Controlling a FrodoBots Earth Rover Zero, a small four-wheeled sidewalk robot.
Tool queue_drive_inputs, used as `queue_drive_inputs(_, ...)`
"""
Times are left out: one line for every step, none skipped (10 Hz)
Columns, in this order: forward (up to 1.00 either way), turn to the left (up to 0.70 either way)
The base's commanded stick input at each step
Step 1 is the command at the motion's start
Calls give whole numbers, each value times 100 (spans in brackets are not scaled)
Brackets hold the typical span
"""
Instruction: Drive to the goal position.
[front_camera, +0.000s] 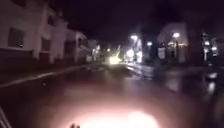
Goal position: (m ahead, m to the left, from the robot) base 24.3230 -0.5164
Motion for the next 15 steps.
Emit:
queue_drive_inputs(100,0)
queue_drive_inputs(100,0)
queue_drive_inputs(100,0)
queue_drive_inputs(100,0)
queue_drive_inputs(100,0)
queue_drive_inputs(100,0)
queue_drive_inputs(100,0)
queue_drive_inputs(100,0)
queue_drive_inputs(100,0)
queue_drive_inputs(100,0)
queue_drive_inputs(100,0)
queue_drive_inputs(100,0)
queue_drive_inputs(100,0)
queue_drive_inputs(100,0)
queue_drive_inputs(100,0)
